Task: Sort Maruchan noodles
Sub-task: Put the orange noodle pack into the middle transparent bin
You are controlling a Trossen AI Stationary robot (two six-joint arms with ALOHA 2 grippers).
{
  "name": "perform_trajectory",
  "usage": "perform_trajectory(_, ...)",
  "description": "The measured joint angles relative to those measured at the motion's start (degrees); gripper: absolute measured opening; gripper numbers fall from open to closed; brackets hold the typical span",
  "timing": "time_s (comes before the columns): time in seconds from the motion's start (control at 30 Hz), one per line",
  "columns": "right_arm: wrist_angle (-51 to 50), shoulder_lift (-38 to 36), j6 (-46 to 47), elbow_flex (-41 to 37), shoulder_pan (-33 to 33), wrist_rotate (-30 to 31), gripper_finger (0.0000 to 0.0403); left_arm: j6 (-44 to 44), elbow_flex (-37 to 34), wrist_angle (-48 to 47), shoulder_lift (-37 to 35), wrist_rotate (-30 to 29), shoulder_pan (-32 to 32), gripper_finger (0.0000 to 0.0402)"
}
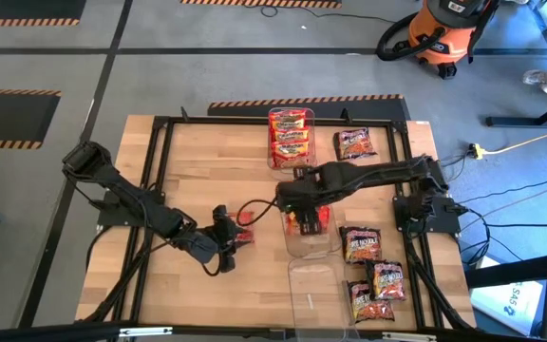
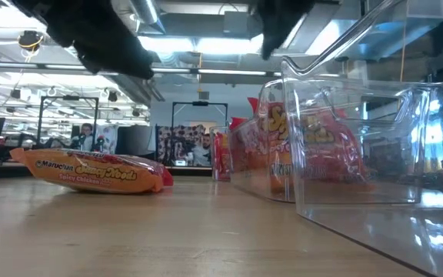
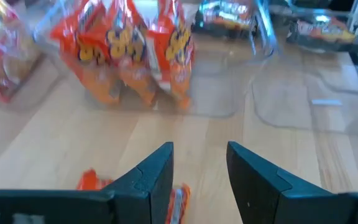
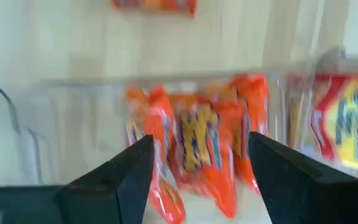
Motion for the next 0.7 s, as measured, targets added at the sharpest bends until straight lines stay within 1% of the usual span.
perform_trajectory(0.1,6.5,-1.7,-1.4,-2.7,0.0,-0.7,0.0237,-3.7,0.0,-3.0,0.0,1.3,-0.4,0.0141)
perform_trajectory(0.2,15.3,-1.9,-2.7,-6.0,-0.5,-0.5,0.0237,-8.0,0.0,-6.8,0.0,2.6,-1.9,0.0141)
perform_trajectory(0.27,20.5,-1.7,-3.2,-8.0,-1.2,-1.4,0.0237,-10.8,0.0,-10.0,0.0,2.1,-3.5,0.0141)
perform_trajectory(0.3,24.2,-1.2,-3.2,-9.0,-1.7,-1.9,0.0237,-12.2,-0.1,-11.2,0.0,0.5,-4.4,0.0141)
perform_trajectory(0.37,30.3,-0.5,-3.2,-10.9,-2.7,-2.9,0.0237,-14.8,-1.1,-11.3,0.8,-2.9,-5.8,0.0141)
perform_trajectory(0.4,32.4,-0.1,-3.2,-11.7,-3.2,-3.8,0.0237,-15.5,-1.8,-11.3,1.5,-3.5,-6.0,0.0141)
perform_trajectory(0.47,39.4,0.9,-2.4,-12.0,-4.3,-5.3,0.0237,-17.3,-3.4,-11.3,2.7,-3.7,-6.2,0.0141)
perform_trajectory(0.6,48.0,3.1,0.0,-11.9,-5.9,-8.3,0.0237,-20.2,-5.9,-10.9,5.9,-3.8,-5.8,0.0141)
perform_trajectory(0.7,52.4,5.7,1.1,-12.1,-6.6,-9.1,0.0237,-18.0,-6.3,-8.6,8.4,-3.7,-5.7,0.0141)
